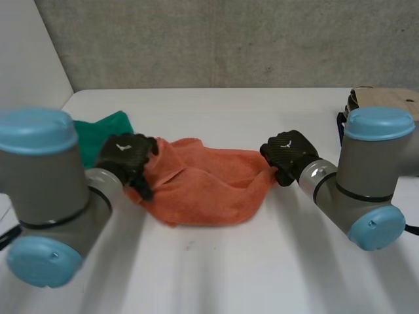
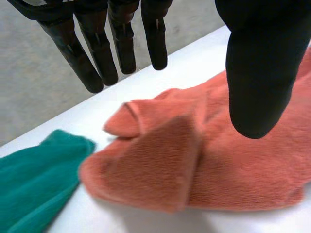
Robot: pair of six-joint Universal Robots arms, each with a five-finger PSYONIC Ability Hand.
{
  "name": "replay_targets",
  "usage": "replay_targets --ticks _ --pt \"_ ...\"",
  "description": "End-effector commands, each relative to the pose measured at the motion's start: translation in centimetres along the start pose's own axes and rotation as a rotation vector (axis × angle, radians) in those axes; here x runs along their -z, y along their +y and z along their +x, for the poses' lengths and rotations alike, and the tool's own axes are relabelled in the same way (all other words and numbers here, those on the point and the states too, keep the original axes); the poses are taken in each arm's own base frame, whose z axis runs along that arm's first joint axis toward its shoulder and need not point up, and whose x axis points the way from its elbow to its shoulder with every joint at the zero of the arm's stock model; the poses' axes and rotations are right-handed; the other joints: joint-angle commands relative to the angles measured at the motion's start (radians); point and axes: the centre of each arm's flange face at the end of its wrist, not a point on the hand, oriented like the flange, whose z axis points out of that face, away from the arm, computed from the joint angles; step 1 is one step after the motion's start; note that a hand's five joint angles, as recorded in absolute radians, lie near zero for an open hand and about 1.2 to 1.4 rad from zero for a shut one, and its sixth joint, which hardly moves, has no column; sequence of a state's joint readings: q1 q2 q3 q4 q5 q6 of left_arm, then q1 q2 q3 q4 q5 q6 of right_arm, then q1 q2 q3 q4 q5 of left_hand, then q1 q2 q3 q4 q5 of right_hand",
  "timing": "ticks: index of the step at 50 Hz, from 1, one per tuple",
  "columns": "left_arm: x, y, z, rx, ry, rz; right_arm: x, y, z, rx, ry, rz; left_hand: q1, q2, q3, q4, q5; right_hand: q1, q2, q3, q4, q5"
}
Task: Fold the laundry.
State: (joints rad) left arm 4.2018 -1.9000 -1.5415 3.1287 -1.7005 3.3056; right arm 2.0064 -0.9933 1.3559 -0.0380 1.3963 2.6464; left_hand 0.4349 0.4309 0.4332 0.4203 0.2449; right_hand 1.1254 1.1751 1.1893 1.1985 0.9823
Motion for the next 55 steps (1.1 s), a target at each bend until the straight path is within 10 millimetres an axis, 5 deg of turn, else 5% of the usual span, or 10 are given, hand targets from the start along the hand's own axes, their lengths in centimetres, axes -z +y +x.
replay_targets --ticks 1,10,18,22,25,33,35,41,48,55 --pt "-0.5 -0.2 -3.2 0.042 -0.012 -0.025 1.5 -1.1 0.0 -0.037 -0.007 0.025 -0.025 -0.021 -0.023 -0.01 -0.009 0.271 0.221 0.207 0.198 0.239" --pt "-1.9 3.7 -2.2 0.034 0.042 -0.112 2.1 -1.5 -0.4 -0.034 -0.025 0.035 0.016 0.02 0.018 0.031 0.032 0.271 0.221 0.207 0.198 0.239" --pt "-4.7 5.4 -3.0 0.048 0.055 -0.159 2.1 -1.3 -0.4 -0.034 -0.019 0.024 0.412 0.416 0.414 0.426 0.427 0.271 0.221 0.207 0.198 0.239" --pt "-4.9 4.0 -3.8 0.06 0.043 -0.128 1.9 -0.9 0.0 -0.034 -0.009 0.014 0.961 0.965 0.963 0.976 0.977 0.271 0.221 0.207 0.198 0.239" --pt "-4.3 2.5 -4.1 0.069 0.033 -0.09 1.7 -0.7 0.4 -0.026 0.004 0.006 0.961 0.965 0.963 0.976 0.977 0.271 0.221 0.207 0.198 0.239" --pt "1.4 -6.5 -4.6 0.084 0.039 0.182 2.2 -2.4 2.8 0.025 0.09 0.003 0.961 0.965 0.963 0.976 0.977 0.271 0.221 0.207 0.198 0.239" --pt "3.4 -9.0 -5.0 0.078 0.046 0.252 3.3 -3.8 3.9 0.043 0.123 0.006 0.961 0.965 0.963 0.976 0.977 0.271 0.221 0.207 0.198 0.239" --pt "5.5 -11.9 -6.0 0.061 0.057 0.272 7.5 -8.3 6.2 0.088 0.184 0.062 0.961 0.965 0.963 0.976 0.977 0.271 0.221 0.207 0.198 0.239" --pt "3.1 -11.4 -7.1 0.01 0.077 0.117 10.7 -11.0 7.4 0.092 0.202 0.056 0.961 0.965 0.963 0.976 0.977 0.271 0.221 0.207 0.198 0.239" --pt "-2.9 -8.3 -6.6 -0.066 0.087 0.004 6.5 -8.4 6.3 0.085 0.107 -0.065 0.961 0.965 0.963 0.976 0.977 0.271 0.221 0.207 0.198 0.239"
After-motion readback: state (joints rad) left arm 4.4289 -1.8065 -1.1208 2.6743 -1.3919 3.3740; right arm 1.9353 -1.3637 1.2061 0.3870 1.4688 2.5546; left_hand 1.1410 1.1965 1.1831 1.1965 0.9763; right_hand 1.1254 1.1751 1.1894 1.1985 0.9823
